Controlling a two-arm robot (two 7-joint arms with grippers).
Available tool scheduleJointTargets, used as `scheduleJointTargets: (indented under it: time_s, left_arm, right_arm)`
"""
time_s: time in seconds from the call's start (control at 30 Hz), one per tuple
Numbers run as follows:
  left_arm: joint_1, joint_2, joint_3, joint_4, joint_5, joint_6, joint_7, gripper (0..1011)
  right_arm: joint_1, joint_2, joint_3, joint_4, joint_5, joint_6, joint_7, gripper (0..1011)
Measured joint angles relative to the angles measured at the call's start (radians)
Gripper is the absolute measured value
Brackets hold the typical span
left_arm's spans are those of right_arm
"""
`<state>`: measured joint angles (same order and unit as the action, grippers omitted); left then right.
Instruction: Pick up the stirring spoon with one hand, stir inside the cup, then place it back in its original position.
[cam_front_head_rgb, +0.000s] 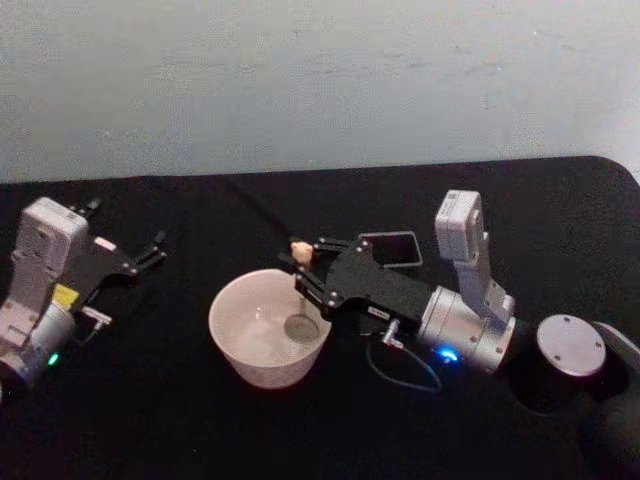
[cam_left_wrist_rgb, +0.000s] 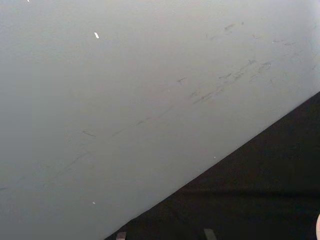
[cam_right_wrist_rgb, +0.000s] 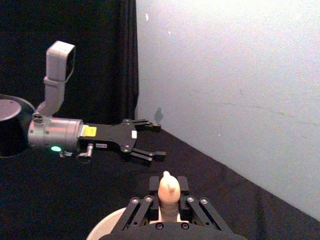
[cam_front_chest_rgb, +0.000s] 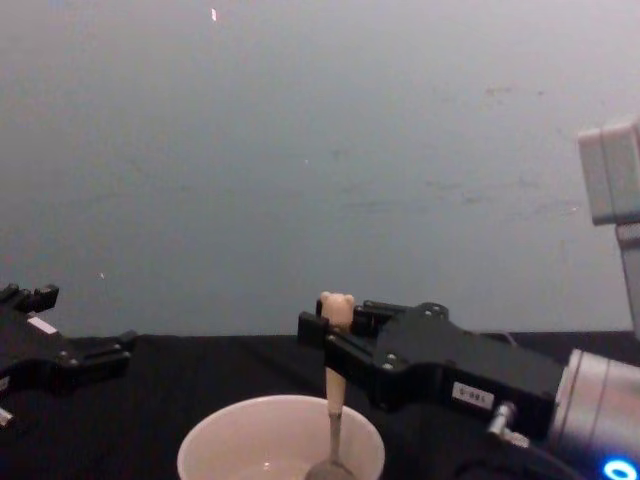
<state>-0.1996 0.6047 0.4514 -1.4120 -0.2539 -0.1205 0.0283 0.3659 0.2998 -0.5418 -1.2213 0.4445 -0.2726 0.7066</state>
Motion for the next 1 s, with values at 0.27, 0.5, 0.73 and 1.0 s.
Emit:
scheduleJointTargets:
  time_s: [0.27,0.5,0.73,1.0]
  left_arm:
    - [0.000,0.000,0.000,0.000,0.000,0.000,0.000,1001]
    - [0.000,0.000,0.000,0.000,0.000,0.000,0.000,1002]
    - [0.000,0.000,0.000,0.000,0.000,0.000,0.000,1001]
    - [0.000,0.000,0.000,0.000,0.000,0.000,0.000,1001]
  right_arm:
    - [-0.025,0.011,-0.011,-0.042,0.015,0.013,0.015,211]
    - [-0.023,-0.004,-0.040,-0.043,0.022,0.017,0.036,211]
    - [0.011,-0.035,-0.058,0.003,0.017,0.004,0.041,210]
    - [0.061,-0.072,-0.057,0.080,-0.001,-0.027,0.028,210]
